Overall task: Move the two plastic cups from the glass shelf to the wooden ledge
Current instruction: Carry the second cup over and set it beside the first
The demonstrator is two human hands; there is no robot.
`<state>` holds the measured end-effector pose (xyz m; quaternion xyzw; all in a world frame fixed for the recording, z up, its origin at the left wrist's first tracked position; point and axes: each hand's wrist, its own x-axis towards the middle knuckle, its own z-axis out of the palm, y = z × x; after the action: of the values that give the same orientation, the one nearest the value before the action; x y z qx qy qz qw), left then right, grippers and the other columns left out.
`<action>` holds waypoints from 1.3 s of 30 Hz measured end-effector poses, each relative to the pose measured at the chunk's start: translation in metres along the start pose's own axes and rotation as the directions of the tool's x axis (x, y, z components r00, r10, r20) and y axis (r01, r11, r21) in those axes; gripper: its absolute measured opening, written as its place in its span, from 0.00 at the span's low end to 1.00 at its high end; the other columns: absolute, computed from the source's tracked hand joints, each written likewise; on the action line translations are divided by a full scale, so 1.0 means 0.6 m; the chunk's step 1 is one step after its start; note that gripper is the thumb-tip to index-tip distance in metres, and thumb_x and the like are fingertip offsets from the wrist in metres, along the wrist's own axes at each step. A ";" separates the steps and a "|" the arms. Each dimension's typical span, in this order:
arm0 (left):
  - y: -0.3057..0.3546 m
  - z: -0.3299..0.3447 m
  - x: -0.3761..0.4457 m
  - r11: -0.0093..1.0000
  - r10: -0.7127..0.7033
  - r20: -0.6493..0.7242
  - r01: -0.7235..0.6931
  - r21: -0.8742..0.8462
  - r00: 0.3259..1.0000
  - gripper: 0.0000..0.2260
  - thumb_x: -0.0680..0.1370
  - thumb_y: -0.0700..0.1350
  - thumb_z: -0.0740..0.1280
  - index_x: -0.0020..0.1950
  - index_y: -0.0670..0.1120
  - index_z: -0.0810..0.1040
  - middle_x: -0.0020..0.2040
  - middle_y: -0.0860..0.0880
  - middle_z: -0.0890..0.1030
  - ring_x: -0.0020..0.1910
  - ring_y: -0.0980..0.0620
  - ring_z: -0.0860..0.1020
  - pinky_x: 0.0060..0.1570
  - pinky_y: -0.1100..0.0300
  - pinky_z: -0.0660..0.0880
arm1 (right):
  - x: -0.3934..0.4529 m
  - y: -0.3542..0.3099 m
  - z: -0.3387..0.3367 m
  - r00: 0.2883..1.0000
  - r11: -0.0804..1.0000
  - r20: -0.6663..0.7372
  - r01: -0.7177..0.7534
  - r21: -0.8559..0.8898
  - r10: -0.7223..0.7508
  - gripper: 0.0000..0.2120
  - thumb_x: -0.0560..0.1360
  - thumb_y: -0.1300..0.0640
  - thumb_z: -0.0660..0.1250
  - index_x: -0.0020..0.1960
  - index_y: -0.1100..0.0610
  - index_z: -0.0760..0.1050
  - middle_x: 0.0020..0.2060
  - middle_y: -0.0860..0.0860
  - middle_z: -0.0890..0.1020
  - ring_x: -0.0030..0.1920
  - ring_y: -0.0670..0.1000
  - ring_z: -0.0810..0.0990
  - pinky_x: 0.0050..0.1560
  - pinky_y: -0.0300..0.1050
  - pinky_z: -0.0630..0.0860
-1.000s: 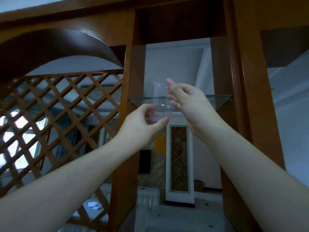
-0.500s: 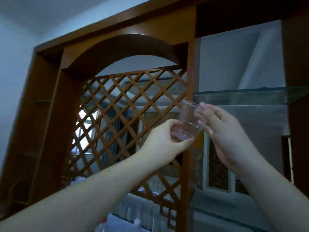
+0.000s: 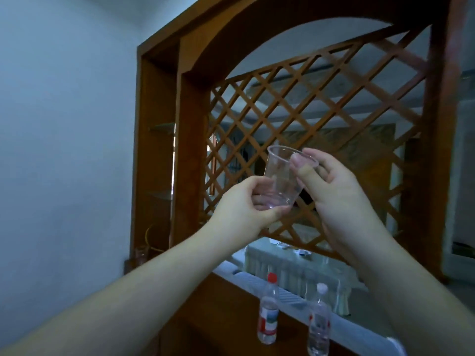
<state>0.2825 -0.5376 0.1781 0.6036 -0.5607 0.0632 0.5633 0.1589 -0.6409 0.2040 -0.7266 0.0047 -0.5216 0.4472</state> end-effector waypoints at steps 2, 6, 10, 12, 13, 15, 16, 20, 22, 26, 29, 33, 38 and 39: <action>-0.021 -0.023 -0.018 1.000 -0.027 -0.010 0.027 0.011 1.000 0.26 0.71 0.48 0.76 0.66 0.49 0.73 0.52 0.55 0.82 0.49 0.64 0.80 0.48 0.70 0.77 | -0.010 0.010 0.035 1.000 1.000 0.021 -0.015 0.022 0.014 0.30 0.72 0.42 0.68 0.71 0.49 0.67 0.55 0.40 0.80 0.52 0.32 0.78 0.42 0.25 0.73; -0.063 -0.059 -0.053 0.996 -0.082 -0.043 0.083 0.025 0.996 0.24 0.71 0.49 0.76 0.65 0.51 0.73 0.52 0.56 0.82 0.49 0.66 0.80 0.45 0.73 0.75 | -0.029 0.034 0.095 0.997 0.996 0.065 -0.050 0.068 0.045 0.35 0.68 0.39 0.68 0.72 0.49 0.65 0.60 0.43 0.78 0.57 0.38 0.77 0.48 0.32 0.76; -0.113 -0.077 -0.081 0.989 -0.130 -0.094 0.136 0.060 0.987 0.25 0.71 0.51 0.76 0.65 0.51 0.74 0.53 0.56 0.81 0.48 0.65 0.80 0.43 0.72 0.76 | -0.039 0.078 0.140 0.989 0.990 0.129 -0.084 0.113 0.069 0.37 0.66 0.39 0.69 0.72 0.49 0.65 0.60 0.40 0.77 0.53 0.31 0.76 0.41 0.23 0.71; -0.141 -0.079 -0.089 0.984 -0.164 -0.110 0.170 0.053 0.980 0.24 0.71 0.51 0.76 0.65 0.51 0.74 0.53 0.57 0.81 0.47 0.64 0.81 0.42 0.71 0.76 | -0.037 0.107 0.157 0.984 0.988 0.157 -0.103 0.112 0.084 0.37 0.66 0.39 0.69 0.71 0.49 0.65 0.60 0.40 0.77 0.54 0.30 0.75 0.42 0.22 0.71; -0.156 -0.078 -0.092 0.980 -0.185 -0.118 0.192 0.048 0.976 0.24 0.71 0.52 0.76 0.65 0.51 0.75 0.54 0.56 0.81 0.47 0.63 0.81 0.43 0.70 0.77 | -0.036 0.123 0.164 0.981 0.988 0.172 -0.110 0.108 0.091 0.36 0.66 0.39 0.69 0.71 0.48 0.65 0.60 0.40 0.77 0.54 0.30 0.74 0.43 0.22 0.71; -0.189 -0.074 -0.095 0.970 -0.231 -0.131 0.238 0.043 0.964 0.25 0.70 0.52 0.76 0.65 0.52 0.74 0.54 0.56 0.81 0.48 0.62 0.81 0.45 0.67 0.79 | -0.034 0.158 0.177 0.974 0.986 0.199 -0.131 0.108 0.107 0.36 0.65 0.39 0.69 0.71 0.48 0.66 0.60 0.40 0.77 0.55 0.30 0.74 0.45 0.23 0.72; -0.206 -0.072 -0.096 0.965 -0.250 -0.137 0.258 0.044 0.958 0.26 0.70 0.52 0.76 0.65 0.51 0.74 0.55 0.55 0.81 0.48 0.61 0.82 0.47 0.65 0.79 | -0.032 0.175 0.183 0.970 0.984 0.213 -0.142 0.110 0.116 0.37 0.65 0.39 0.69 0.71 0.47 0.66 0.60 0.39 0.77 0.56 0.32 0.75 0.46 0.25 0.73; -0.272 -0.066 -0.097 0.947 -0.310 -0.156 0.319 0.035 0.938 0.26 0.71 0.50 0.77 0.66 0.51 0.74 0.55 0.53 0.82 0.49 0.57 0.82 0.48 0.63 0.79 | -0.023 0.243 0.207 0.950 0.974 0.266 -0.199 0.108 0.164 0.38 0.63 0.36 0.69 0.71 0.44 0.65 0.63 0.39 0.75 0.60 0.37 0.74 0.52 0.36 0.75; -0.299 -0.066 -0.097 0.934 -0.344 -0.168 0.355 0.040 0.924 0.25 0.71 0.49 0.77 0.65 0.51 0.74 0.54 0.53 0.82 0.48 0.56 0.83 0.48 0.61 0.80 | -0.018 0.273 0.222 0.935 0.965 0.301 -0.233 0.121 0.188 0.38 0.63 0.35 0.69 0.71 0.43 0.64 0.64 0.39 0.75 0.59 0.36 0.74 0.50 0.34 0.74; -0.341 -0.078 -0.100 0.905 -0.405 -0.187 0.422 0.056 0.895 0.21 0.71 0.46 0.76 0.63 0.50 0.76 0.51 0.53 0.84 0.47 0.55 0.83 0.47 0.60 0.81 | -0.011 0.324 0.260 0.903 0.946 0.373 -0.287 0.149 0.215 0.38 0.63 0.34 0.68 0.70 0.41 0.64 0.66 0.40 0.73 0.60 0.37 0.73 0.49 0.32 0.72; -0.369 -0.102 -0.109 0.887 -0.439 -0.231 0.460 0.041 0.868 0.21 0.70 0.44 0.77 0.61 0.50 0.77 0.50 0.53 0.85 0.47 0.53 0.84 0.45 0.62 0.80 | -0.010 0.354 0.302 0.877 0.930 0.427 -0.321 0.181 0.220 0.38 0.64 0.35 0.69 0.71 0.43 0.63 0.68 0.42 0.73 0.63 0.40 0.73 0.53 0.34 0.71; -0.404 -0.148 -0.131 0.863 -0.479 -0.274 0.505 0.028 0.834 0.19 0.68 0.47 0.77 0.57 0.53 0.78 0.49 0.55 0.85 0.46 0.54 0.84 0.44 0.64 0.79 | -0.015 0.376 0.372 0.847 0.909 0.487 -0.355 0.218 0.214 0.34 0.70 0.41 0.71 0.72 0.45 0.62 0.69 0.43 0.72 0.66 0.43 0.71 0.54 0.35 0.70; -0.461 -0.224 -0.157 0.845 -0.503 -0.307 0.534 0.022 0.808 0.20 0.69 0.44 0.77 0.59 0.49 0.78 0.49 0.52 0.84 0.45 0.54 0.84 0.42 0.63 0.78 | -0.028 0.391 0.472 0.844 0.925 0.500 -0.329 0.193 0.195 0.33 0.72 0.43 0.70 0.73 0.45 0.62 0.70 0.43 0.71 0.67 0.43 0.69 0.58 0.35 0.67; -0.473 -0.241 -0.162 0.843 -0.506 -0.302 0.538 0.028 0.808 0.20 0.70 0.44 0.77 0.59 0.49 0.77 0.50 0.52 0.83 0.45 0.54 0.84 0.42 0.63 0.78 | -0.031 0.394 0.494 0.849 0.927 0.492 -0.322 0.192 0.193 0.33 0.72 0.43 0.70 0.73 0.46 0.62 0.70 0.43 0.71 0.67 0.43 0.69 0.58 0.34 0.66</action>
<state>0.5397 -0.4448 -0.0118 0.7495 -0.2823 0.0227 0.5984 0.4849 -0.5830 0.0185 -0.7556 -0.0743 -0.2628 0.5954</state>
